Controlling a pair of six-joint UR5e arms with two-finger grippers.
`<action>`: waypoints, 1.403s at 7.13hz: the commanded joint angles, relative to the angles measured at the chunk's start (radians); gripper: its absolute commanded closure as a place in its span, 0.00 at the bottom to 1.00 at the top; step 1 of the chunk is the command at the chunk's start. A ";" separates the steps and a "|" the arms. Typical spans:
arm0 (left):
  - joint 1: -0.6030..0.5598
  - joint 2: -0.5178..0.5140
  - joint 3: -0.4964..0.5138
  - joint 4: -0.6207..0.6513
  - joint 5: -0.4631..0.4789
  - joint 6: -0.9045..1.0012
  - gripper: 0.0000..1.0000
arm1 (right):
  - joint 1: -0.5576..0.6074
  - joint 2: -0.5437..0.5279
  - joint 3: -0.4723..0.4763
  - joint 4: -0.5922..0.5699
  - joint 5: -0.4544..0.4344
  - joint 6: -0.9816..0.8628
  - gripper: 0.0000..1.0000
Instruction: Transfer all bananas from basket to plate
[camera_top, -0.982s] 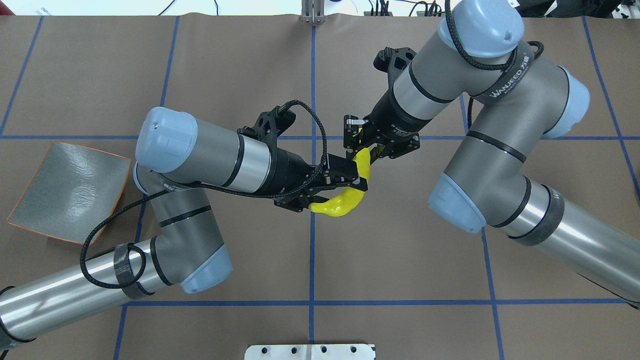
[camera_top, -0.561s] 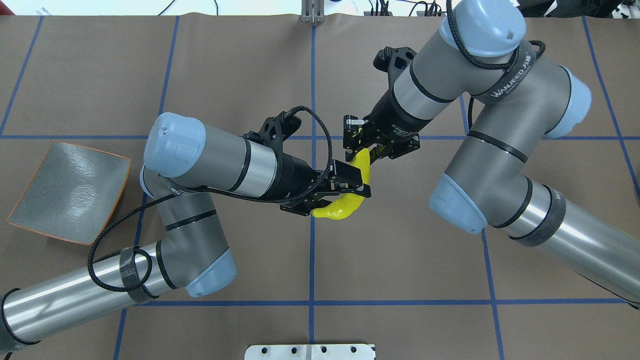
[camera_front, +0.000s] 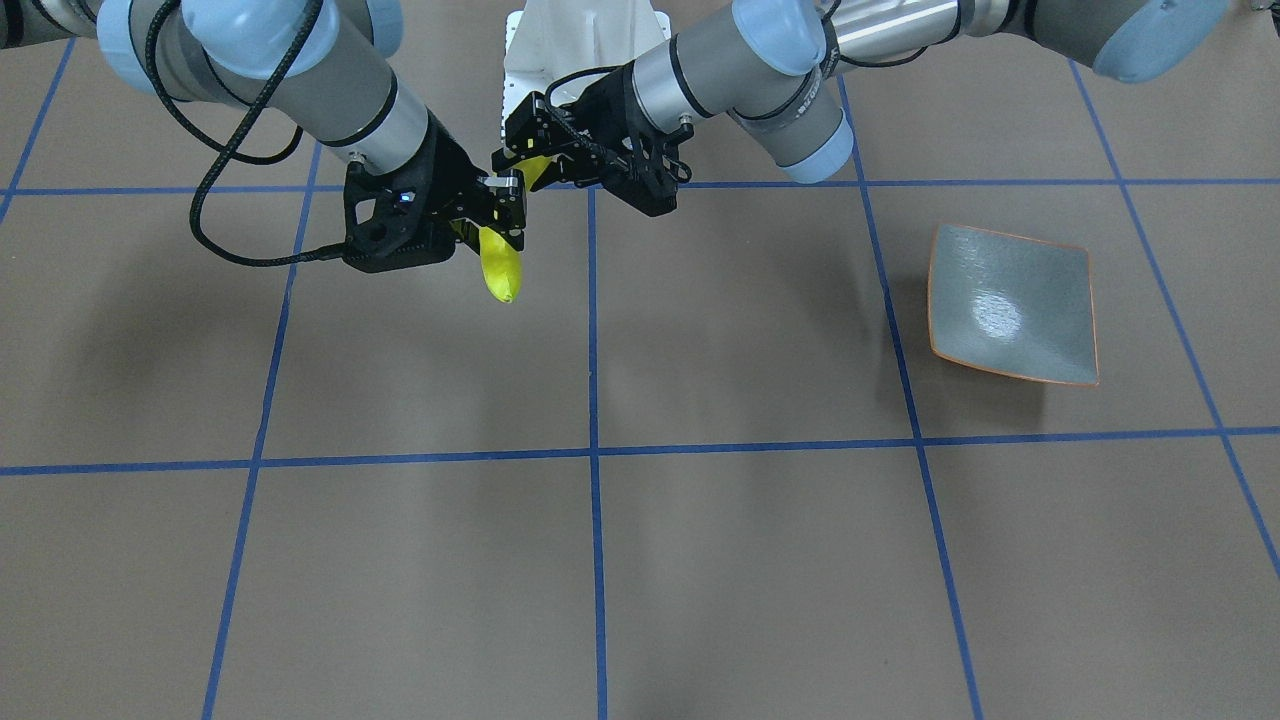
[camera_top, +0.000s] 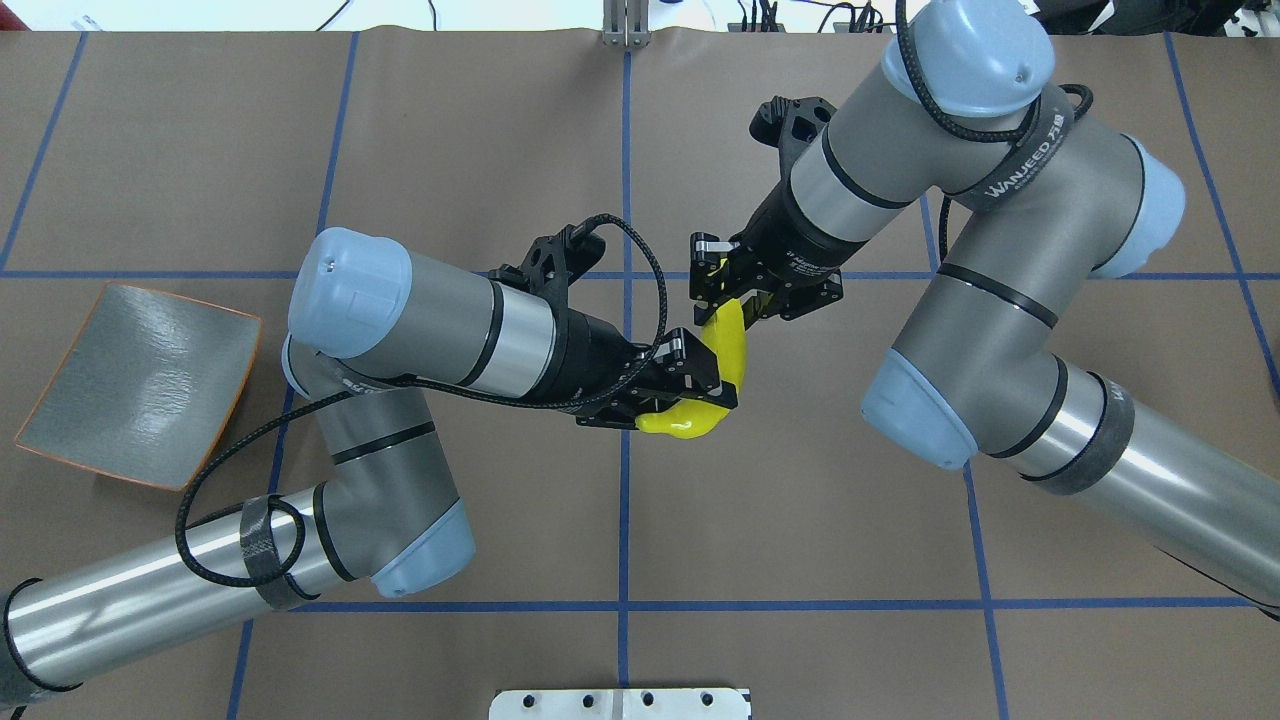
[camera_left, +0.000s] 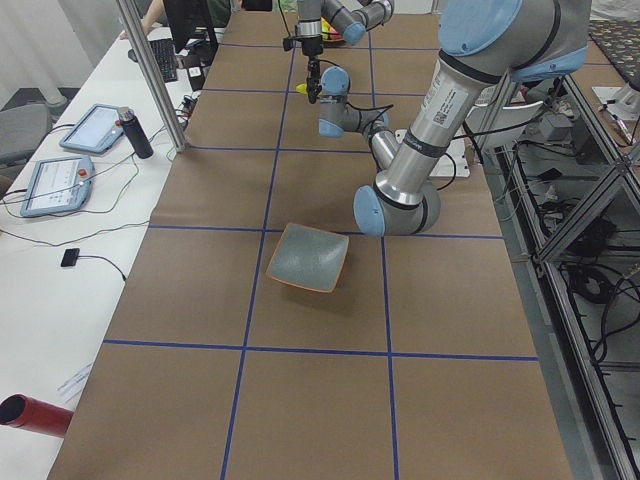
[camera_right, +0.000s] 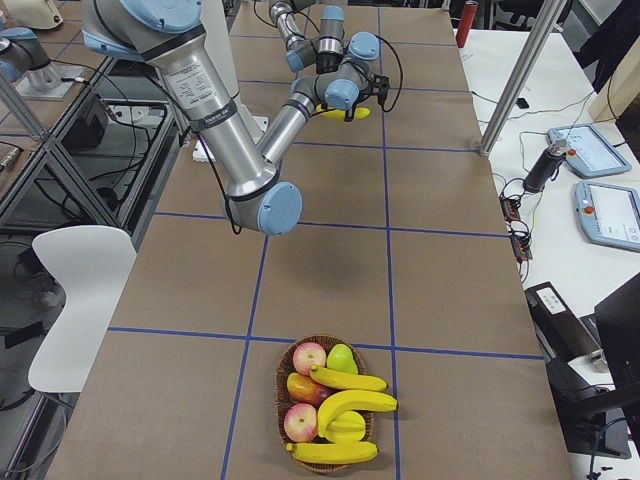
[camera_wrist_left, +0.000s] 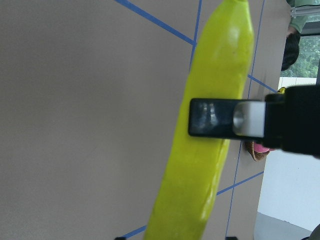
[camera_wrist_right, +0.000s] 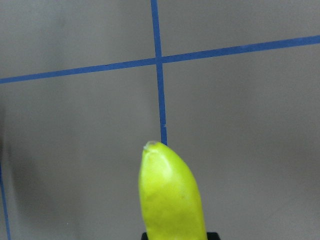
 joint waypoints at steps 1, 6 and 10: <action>0.002 0.001 -0.001 -0.002 0.000 -0.004 1.00 | 0.000 0.000 0.000 0.009 0.000 -0.001 1.00; 0.003 0.007 -0.001 0.001 0.000 -0.006 1.00 | 0.013 -0.005 0.000 0.078 0.005 0.056 0.00; -0.001 0.033 -0.006 0.005 0.011 0.000 1.00 | 0.144 -0.006 -0.003 0.076 0.086 0.074 0.00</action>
